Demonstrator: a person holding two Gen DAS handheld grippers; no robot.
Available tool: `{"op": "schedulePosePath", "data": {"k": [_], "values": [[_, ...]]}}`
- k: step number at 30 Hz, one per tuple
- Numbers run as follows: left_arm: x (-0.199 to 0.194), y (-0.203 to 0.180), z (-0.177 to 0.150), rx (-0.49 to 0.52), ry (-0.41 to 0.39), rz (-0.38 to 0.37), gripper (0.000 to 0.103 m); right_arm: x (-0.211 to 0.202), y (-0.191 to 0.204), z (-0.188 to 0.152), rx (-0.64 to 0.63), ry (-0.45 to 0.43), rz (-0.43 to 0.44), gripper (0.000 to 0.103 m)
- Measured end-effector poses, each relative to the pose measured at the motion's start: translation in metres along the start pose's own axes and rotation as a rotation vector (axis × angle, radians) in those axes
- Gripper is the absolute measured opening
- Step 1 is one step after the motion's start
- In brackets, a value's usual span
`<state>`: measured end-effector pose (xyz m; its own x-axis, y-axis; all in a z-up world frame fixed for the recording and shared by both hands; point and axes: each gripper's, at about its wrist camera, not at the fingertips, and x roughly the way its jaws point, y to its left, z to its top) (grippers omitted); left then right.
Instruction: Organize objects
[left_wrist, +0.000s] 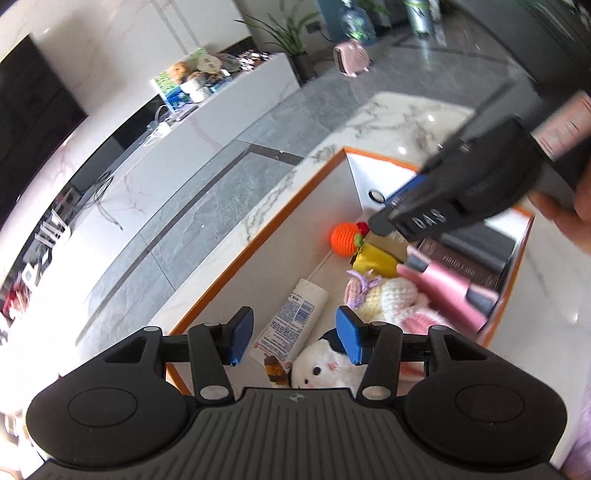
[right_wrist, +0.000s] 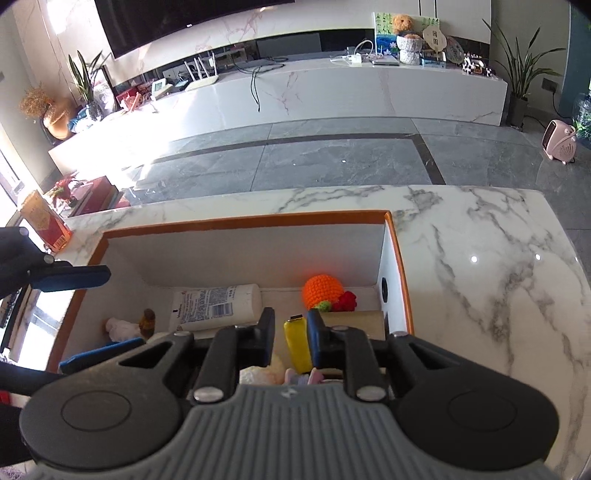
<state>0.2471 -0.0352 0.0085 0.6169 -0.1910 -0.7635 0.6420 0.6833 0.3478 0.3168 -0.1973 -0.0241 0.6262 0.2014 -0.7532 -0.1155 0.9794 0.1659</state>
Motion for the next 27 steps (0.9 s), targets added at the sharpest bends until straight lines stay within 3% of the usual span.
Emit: {"op": "schedulePosePath", "data": {"k": [3,7,14,17,22,27], "values": [[-0.027,0.008,-0.002,-0.112,-0.059,0.019,0.059,-0.032,0.007,-0.011,-0.024,-0.055,0.015,0.022],[-0.068,0.015,-0.009,-0.239,-0.174,0.061,0.059,-0.074,0.014,-0.027,-0.039,-0.138,0.042,0.034],[-0.126,0.006,-0.020,-0.386,-0.337,0.125,0.077,-0.143,0.028,-0.060,-0.056,-0.277,0.095,0.050],[-0.138,-0.007,-0.026,-0.395,-0.352,0.170,0.086,-0.167,0.033,-0.073,-0.060,-0.333,0.103,0.057],[-0.146,-0.029,-0.038,-0.434,-0.336,0.259,0.088,-0.199,0.037,-0.099,-0.058,-0.432,0.137,0.064],[-0.158,-0.041,-0.055,-0.553,-0.356,0.292,0.093,-0.220,0.043,-0.120,-0.060,-0.488,0.146,0.070]]}}
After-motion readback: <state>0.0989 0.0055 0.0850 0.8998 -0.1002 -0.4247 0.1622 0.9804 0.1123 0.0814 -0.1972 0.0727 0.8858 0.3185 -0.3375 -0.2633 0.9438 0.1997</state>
